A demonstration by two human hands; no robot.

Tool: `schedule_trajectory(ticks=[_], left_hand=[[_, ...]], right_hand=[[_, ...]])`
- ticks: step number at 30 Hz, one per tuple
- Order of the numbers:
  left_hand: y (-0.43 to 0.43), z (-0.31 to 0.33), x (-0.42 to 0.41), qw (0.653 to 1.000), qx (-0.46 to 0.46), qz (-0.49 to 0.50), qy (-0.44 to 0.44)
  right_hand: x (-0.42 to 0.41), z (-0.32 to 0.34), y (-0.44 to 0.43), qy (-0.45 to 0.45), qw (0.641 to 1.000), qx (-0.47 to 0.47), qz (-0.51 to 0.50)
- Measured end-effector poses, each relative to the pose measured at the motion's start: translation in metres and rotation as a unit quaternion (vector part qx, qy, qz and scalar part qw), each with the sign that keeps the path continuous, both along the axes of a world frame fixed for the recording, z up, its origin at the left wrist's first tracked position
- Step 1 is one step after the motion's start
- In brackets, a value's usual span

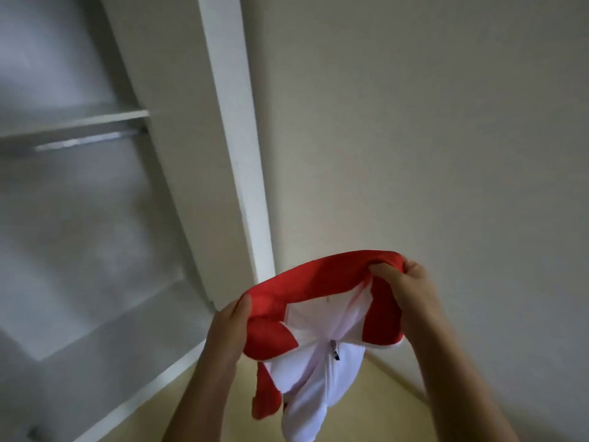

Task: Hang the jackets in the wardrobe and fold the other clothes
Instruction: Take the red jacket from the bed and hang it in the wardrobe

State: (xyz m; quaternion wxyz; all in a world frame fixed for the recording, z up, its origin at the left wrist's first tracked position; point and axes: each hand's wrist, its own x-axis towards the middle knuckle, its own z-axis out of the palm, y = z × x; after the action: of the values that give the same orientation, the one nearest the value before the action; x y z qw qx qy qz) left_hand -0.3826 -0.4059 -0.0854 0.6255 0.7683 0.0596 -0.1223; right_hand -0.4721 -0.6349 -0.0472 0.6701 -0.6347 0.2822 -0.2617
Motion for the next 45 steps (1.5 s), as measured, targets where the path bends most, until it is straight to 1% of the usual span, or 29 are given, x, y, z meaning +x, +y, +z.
schedule_trajectory(ticks=[2, 3, 5, 8, 11, 14, 18, 20, 22, 24, 25, 26, 28, 29, 30, 31, 32, 33, 35, 37, 39, 42, 45], left_hand=[[0.039, 0.002, 0.020, 0.993, -0.094, 0.064, 0.041], [0.057, 0.003, 0.029, 0.988, -0.127, 0.076, 0.048], [0.091, 0.007, 0.043, 0.982, -0.157, 0.093, 0.042], [0.133, 0.009, 0.067, 0.967, -0.204, 0.150, 0.039], [0.170, 0.013, 0.096, 0.952, -0.216, 0.216, 0.022], [0.206, 0.021, 0.133, 0.943, -0.200, 0.266, -0.013], [0.255, 0.029, 0.178, 0.921, -0.181, 0.343, -0.037], [0.281, 0.029, 0.196, 0.908, -0.168, 0.381, -0.042], [0.310, 0.027, 0.215, 0.892, -0.162, 0.419, -0.042], [0.343, 0.023, 0.234, 0.889, -0.145, 0.433, -0.035], [0.359, 0.021, 0.243, 0.889, -0.136, 0.437, -0.030], [0.376, 0.019, 0.253, 0.886, -0.131, 0.445, -0.026], [0.408, 0.015, 0.273, 0.879, -0.125, 0.460, -0.021], [0.425, 0.014, 0.285, 0.876, -0.122, 0.467, -0.017], [0.441, 0.011, 0.297, 0.873, -0.123, 0.473, -0.015], [0.455, 0.009, 0.308, 0.871, -0.129, 0.474, -0.013], [0.469, 0.007, 0.320, 0.870, -0.137, 0.474, -0.011], [0.483, 0.005, 0.332, 0.868, -0.143, 0.476, -0.007], [0.507, 0.006, 0.355, 0.860, -0.151, 0.487, 0.011], [0.527, 0.012, 0.371, 0.858, -0.161, 0.487, 0.025], [0.551, 0.017, 0.387, 0.859, -0.166, 0.484, 0.022], [0.583, 0.022, 0.403, 0.848, -0.187, 0.496, 0.020], [0.610, 0.021, 0.413, 0.833, -0.237, 0.499, 0.024]], right_hand=[[0.040, -0.001, 0.036, 0.011, 0.999, -0.018, 0.045], [0.060, 0.000, 0.054, 0.015, 0.997, -0.025, 0.068], [0.098, -0.001, 0.087, 0.018, 0.992, -0.037, 0.117], [0.156, -0.002, 0.135, 0.020, 0.977, -0.055, 0.203], [0.217, -0.007, 0.180, 0.019, 0.954, -0.071, 0.291], [0.279, -0.016, 0.225, 0.001, 0.930, -0.090, 0.357], [0.357, -0.028, 0.282, 0.007, 0.891, -0.160, 0.424], [0.396, -0.032, 0.309, 0.009, 0.865, -0.194, 0.463], [0.436, -0.031, 0.339, 0.013, 0.827, -0.231, 0.513], [0.471, -0.031, 0.374, 0.032, 0.776, -0.275, 0.567], [0.486, -0.032, 0.392, 0.048, 0.741, -0.300, 0.599], [0.502, -0.035, 0.411, 0.066, 0.698, -0.330, 0.632], [0.530, -0.041, 0.450, 0.106, 0.599, -0.400, 0.685], [0.544, -0.043, 0.471, 0.122, 0.557, -0.433, 0.698], [0.559, -0.045, 0.493, 0.130, 0.528, -0.460, 0.702], [0.572, -0.047, 0.515, 0.127, 0.517, -0.474, 0.701], [0.586, -0.049, 0.539, 0.113, 0.525, -0.474, 0.698], [0.598, -0.051, 0.563, 0.095, 0.548, -0.454, 0.696], [0.620, -0.052, 0.614, 0.080, 0.610, -0.368, 0.697], [0.638, -0.052, 0.663, 0.108, 0.655, -0.275, 0.696], [0.659, -0.051, 0.707, 0.132, 0.682, -0.214, 0.686], [0.683, -0.051, 0.760, 0.154, 0.717, -0.158, 0.661], [0.699, -0.051, 0.806, 0.159, 0.732, -0.123, 0.651]])
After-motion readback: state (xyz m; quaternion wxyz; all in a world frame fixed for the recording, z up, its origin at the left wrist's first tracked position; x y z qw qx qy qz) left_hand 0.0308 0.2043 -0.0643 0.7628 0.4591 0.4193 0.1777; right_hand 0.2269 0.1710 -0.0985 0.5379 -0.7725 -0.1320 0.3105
